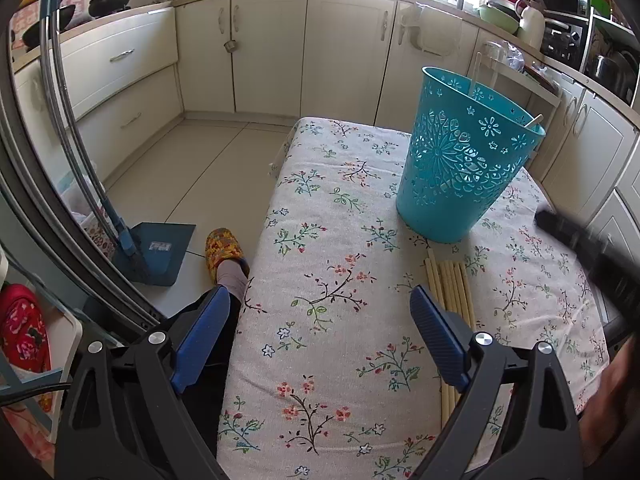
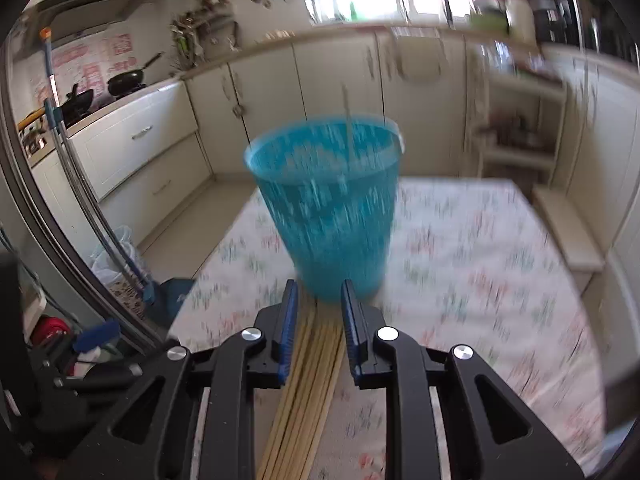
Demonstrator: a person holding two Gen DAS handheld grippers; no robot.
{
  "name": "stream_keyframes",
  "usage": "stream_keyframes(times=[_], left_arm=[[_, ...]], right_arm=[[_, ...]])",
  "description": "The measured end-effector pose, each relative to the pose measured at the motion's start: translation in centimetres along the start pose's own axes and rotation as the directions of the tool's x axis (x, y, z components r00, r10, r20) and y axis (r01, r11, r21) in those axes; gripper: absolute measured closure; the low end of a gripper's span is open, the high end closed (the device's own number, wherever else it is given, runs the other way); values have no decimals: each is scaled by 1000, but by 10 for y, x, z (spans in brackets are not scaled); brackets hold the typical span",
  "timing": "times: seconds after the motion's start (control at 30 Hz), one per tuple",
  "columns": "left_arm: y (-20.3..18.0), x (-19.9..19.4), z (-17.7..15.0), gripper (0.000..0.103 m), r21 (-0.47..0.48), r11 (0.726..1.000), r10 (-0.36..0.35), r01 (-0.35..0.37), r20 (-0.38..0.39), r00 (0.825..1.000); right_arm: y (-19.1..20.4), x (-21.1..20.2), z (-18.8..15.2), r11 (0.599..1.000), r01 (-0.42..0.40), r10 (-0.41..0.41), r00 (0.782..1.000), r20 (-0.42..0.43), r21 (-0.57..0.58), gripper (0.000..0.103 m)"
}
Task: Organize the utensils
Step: 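Lower the left gripper to the bundle and grasp another chopstick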
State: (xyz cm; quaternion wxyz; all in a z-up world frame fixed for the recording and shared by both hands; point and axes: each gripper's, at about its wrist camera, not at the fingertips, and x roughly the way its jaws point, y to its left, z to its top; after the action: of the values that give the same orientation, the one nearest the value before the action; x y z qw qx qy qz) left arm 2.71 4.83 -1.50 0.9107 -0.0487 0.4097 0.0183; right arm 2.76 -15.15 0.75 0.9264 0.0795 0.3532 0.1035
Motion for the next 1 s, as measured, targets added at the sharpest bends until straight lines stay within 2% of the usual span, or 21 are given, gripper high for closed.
stream_keyframes(times=[0.1, 0.23, 0.53, 0.77, 1.0], left_arm=[[1, 1, -2, 15, 4, 1000, 2, -2, -5, 1000], [1, 6, -6, 15, 10, 1000, 5, -5, -23, 1000], [1, 15, -8, 15, 17, 1000, 9, -8, -44, 999], [3, 24, -10, 15, 10, 1000, 16, -15, -69, 997], [-16, 32, -11, 14, 59, 998, 6, -1, -89, 996]], right_arm=[[-12, 13, -24, 999, 7, -4, 998, -68, 53, 86], [-20, 29, -46, 997, 18, -8, 991, -133, 78, 87], [-5, 53, -53, 999, 38, -33, 985, -167, 26, 88], [-10, 59, -56, 999, 47, -43, 985, -166, 22, 88], [-9, 58, -57, 998, 45, -53, 980, -191, -46, 94]])
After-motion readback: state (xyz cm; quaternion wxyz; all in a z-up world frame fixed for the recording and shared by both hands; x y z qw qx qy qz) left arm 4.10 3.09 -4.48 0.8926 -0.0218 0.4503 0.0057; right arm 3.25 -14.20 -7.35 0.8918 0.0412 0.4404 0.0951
